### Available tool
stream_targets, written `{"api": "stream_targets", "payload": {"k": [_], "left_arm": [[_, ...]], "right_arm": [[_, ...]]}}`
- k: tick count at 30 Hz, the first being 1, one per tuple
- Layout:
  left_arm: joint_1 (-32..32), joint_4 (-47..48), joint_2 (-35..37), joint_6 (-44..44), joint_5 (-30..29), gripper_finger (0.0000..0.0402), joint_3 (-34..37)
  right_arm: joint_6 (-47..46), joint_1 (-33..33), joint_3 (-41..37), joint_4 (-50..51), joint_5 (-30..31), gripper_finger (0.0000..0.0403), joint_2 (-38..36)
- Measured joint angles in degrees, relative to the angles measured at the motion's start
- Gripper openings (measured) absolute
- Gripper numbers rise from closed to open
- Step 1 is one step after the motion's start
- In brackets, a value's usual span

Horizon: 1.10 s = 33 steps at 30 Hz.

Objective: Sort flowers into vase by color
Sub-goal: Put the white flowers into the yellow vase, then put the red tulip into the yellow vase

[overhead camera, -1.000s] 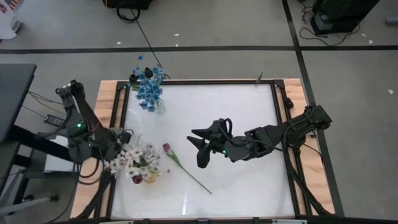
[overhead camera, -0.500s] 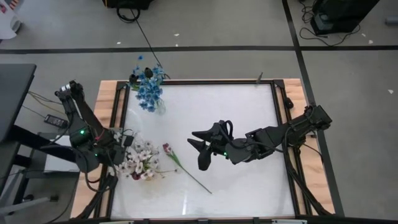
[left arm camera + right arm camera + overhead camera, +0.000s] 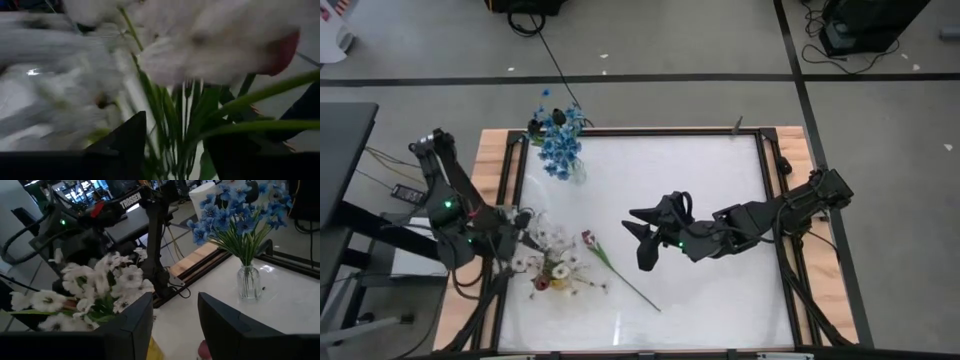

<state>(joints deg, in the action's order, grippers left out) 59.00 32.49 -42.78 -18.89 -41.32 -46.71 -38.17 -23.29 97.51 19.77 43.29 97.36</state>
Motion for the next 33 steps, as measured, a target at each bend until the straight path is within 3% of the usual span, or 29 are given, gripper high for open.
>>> {"api": "stream_targets", "payload": {"k": [11, 20, 26, 33], "left_arm": [[0.01, 11.83, 10.30, -2.17, 1.50, 0.0217, -7.73], [-0.01, 23.04, 14.82, -7.03, 1.46, 0.0207, -17.49], [-0.04, 35.26, 14.75, -13.52, 1.97, 0.0184, -22.30], [-0.04, 38.36, 14.71, -15.31, 2.05, 0.0176, -22.35]], "right_arm": [[-4.57, 0.11, -0.01, 1.85, -1.09, 0.0167, 0.00], [-23.68, -0.33, -1.21, 17.72, -6.36, 0.0166, 3.04], [-23.70, -0.24, -2.44, 15.61, -11.13, 0.0166, 9.09], [-21.34, 0.18, -2.56, 11.65, -16.96, 0.0166, 18.29]]}}
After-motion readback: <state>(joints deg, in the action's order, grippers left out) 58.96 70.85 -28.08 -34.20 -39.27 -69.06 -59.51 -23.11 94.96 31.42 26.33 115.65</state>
